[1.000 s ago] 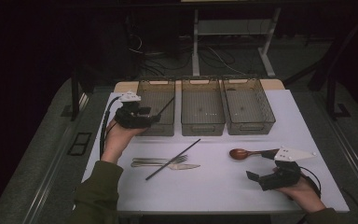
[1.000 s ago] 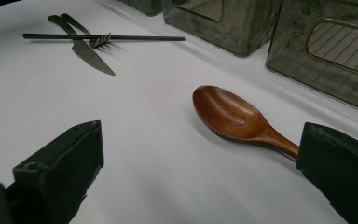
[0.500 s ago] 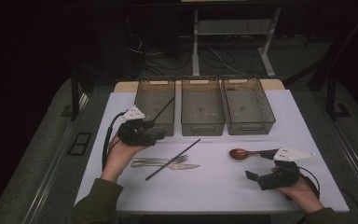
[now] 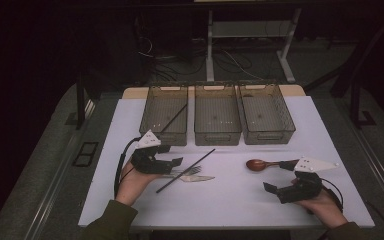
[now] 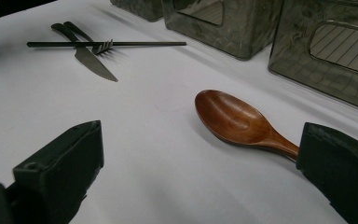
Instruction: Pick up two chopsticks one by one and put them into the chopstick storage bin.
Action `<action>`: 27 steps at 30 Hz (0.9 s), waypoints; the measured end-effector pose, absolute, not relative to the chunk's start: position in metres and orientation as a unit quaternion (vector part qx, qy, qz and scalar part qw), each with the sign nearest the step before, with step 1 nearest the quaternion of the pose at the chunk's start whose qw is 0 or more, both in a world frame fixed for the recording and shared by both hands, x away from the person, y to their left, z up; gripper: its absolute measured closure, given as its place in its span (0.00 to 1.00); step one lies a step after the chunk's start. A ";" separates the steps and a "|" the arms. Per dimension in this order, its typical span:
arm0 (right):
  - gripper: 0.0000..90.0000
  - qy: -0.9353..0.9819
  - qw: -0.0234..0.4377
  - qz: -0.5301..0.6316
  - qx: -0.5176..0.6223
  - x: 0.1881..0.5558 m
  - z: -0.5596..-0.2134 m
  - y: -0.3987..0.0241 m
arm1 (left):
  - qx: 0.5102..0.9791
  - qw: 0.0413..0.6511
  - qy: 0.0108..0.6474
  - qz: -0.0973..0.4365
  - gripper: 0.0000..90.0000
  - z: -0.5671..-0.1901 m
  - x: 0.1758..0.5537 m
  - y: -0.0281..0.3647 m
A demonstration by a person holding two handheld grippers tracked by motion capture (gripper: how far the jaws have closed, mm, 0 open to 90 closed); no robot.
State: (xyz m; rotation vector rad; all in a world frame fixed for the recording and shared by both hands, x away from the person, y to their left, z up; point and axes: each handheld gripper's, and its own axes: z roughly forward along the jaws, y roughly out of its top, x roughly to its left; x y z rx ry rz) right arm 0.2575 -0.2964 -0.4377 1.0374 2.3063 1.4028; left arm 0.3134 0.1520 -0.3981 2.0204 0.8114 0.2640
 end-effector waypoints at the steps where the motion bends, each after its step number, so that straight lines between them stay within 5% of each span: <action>1: 0.00 0.792 0.124 0.481 0.355 0.257 -0.438 -0.296 | 0.819 0.458 0.330 0.106 0.36 -0.400 0.311 0.152; 9: 0.00 0.793 0.126 0.479 0.355 0.257 -0.438 -0.296 | 0.822 0.456 0.325 0.098 0.42 -0.413 0.296 0.151; 27: 0.00 0.795 0.130 0.475 0.353 0.256 -0.439 -0.295 | 0.849 0.415 0.314 0.090 0.75 -0.437 0.287 0.145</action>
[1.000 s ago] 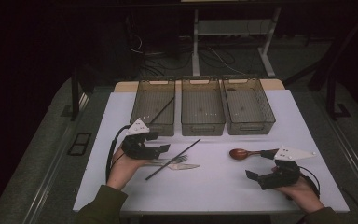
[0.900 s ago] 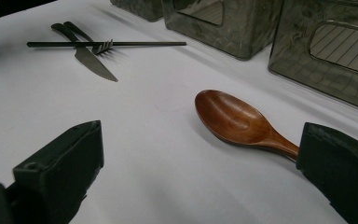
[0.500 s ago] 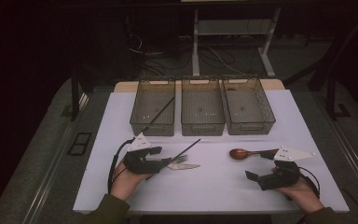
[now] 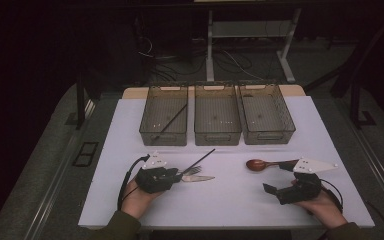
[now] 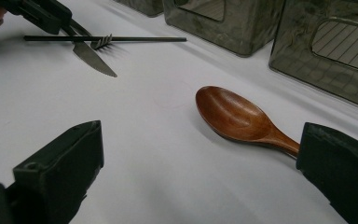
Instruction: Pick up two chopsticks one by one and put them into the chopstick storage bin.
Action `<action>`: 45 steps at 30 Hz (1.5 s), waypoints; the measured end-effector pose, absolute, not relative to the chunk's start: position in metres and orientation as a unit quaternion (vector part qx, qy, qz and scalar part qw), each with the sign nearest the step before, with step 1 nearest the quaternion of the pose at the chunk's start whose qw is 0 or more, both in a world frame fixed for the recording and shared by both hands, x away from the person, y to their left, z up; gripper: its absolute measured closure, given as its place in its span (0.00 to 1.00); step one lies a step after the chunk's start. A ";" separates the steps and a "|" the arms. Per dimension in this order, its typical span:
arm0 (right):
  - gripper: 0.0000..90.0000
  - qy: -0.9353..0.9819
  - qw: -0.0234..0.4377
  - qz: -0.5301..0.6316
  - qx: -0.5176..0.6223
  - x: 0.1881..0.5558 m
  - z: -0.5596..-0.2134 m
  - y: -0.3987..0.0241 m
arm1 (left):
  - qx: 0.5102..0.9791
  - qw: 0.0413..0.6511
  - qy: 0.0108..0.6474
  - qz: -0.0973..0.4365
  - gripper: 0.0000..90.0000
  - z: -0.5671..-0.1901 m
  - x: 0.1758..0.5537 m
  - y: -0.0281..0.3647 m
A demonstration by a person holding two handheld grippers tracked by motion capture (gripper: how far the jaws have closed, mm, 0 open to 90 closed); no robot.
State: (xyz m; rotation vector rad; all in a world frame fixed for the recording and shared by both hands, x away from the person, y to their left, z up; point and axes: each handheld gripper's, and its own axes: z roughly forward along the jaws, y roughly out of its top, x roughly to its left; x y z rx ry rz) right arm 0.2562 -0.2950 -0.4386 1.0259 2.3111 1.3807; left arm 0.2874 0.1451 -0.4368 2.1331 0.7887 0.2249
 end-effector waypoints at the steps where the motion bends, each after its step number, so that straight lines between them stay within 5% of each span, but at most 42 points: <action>1: 0.00 0.795 0.130 0.475 0.353 0.256 -0.439 -0.295 | 0.850 0.413 0.313 0.091 0.76 -0.438 0.289 0.144; 45: 0.00 0.795 0.130 0.474 0.355 0.256 -0.438 -0.296 | 0.855 0.401 0.320 0.077 0.94 -0.448 0.304 0.137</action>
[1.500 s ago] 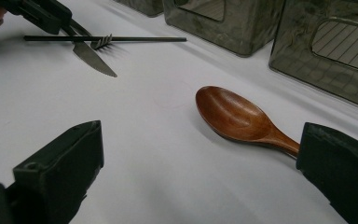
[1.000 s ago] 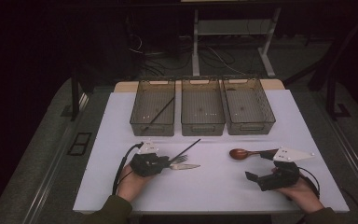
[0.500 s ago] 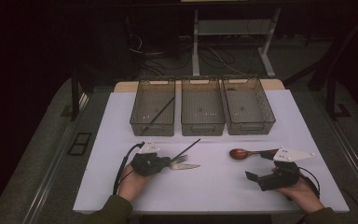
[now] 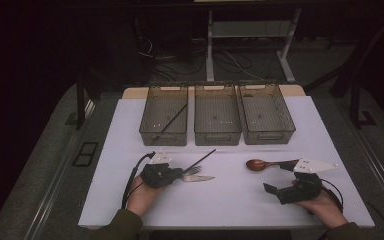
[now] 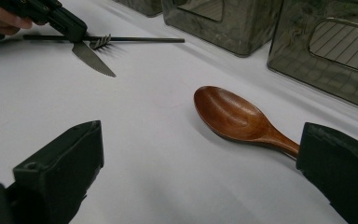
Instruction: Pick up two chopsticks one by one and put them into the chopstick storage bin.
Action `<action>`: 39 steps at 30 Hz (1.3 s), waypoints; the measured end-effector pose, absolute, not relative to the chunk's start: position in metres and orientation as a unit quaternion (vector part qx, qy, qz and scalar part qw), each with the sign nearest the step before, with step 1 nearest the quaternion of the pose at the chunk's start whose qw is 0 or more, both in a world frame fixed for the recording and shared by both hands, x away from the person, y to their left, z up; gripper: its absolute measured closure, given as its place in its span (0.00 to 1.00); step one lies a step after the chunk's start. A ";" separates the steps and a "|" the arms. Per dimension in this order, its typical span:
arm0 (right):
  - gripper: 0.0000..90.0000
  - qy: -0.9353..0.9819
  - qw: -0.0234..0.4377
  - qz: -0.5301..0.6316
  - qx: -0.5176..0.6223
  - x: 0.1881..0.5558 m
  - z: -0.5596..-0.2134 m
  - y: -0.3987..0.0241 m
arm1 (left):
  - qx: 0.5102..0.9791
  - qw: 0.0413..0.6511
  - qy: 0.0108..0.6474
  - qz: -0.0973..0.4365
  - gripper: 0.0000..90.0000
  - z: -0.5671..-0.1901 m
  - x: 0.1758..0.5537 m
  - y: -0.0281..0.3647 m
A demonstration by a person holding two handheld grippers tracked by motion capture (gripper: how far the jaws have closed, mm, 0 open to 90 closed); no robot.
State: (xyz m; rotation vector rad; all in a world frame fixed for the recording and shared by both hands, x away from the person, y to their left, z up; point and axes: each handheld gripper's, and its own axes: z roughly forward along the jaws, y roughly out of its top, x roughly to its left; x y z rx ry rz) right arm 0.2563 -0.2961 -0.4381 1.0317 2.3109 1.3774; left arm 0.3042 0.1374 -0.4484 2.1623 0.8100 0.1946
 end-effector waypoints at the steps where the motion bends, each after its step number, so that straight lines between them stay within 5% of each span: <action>1: 0.00 0.795 0.130 0.474 0.355 0.256 -0.438 -0.296 | 0.856 0.399 0.319 0.078 0.94 -0.448 0.304 0.137; 39: 0.00 0.794 0.130 0.476 0.354 0.256 -0.438 -0.297 | 0.865 0.412 0.278 0.069 0.94 -0.424 0.298 0.146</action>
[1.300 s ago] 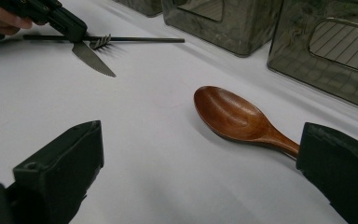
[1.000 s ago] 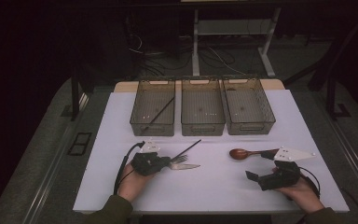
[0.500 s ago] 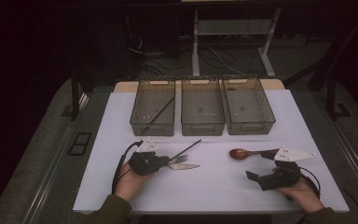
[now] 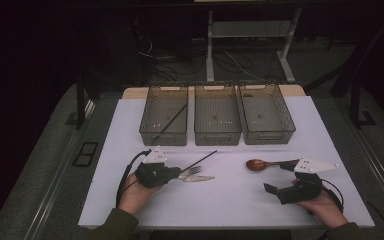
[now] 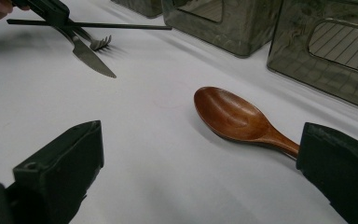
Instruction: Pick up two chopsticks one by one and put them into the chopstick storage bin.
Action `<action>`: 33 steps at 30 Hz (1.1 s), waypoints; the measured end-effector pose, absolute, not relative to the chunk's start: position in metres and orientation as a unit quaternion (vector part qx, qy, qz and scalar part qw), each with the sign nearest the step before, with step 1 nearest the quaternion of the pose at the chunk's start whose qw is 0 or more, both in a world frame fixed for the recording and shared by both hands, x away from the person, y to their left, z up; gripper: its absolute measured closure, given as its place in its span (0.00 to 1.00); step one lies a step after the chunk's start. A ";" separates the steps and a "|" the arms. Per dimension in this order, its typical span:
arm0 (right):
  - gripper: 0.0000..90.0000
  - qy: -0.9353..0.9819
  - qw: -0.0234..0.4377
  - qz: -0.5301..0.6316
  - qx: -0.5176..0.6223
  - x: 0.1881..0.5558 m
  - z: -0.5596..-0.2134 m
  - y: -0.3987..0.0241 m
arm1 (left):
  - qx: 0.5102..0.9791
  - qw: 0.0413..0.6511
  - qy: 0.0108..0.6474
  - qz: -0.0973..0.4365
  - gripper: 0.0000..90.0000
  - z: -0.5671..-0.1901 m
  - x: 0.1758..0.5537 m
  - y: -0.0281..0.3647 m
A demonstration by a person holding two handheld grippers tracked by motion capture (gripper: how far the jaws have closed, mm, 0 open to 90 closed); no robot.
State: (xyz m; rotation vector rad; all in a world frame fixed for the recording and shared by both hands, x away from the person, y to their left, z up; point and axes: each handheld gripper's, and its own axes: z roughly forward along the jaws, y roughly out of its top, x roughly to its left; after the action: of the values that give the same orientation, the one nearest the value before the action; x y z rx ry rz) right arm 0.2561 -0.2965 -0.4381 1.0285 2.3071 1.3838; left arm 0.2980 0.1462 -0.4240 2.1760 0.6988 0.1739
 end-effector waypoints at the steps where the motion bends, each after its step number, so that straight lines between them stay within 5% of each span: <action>1: 0.00 0.794 0.130 0.476 0.355 0.256 -0.438 -0.296 | 0.865 0.413 0.276 0.068 0.94 -0.423 0.298 0.146; 33: 0.00 0.792 0.128 0.478 0.357 0.257 -0.438 -0.297 | 0.849 0.442 0.275 0.093 0.94 -0.379 0.324 0.152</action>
State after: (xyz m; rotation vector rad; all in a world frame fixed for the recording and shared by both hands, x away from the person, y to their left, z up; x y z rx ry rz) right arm 0.2565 -0.2965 -0.4383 1.0372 2.3047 1.3902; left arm 0.3239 0.1518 -0.3792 2.1064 0.6828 0.2311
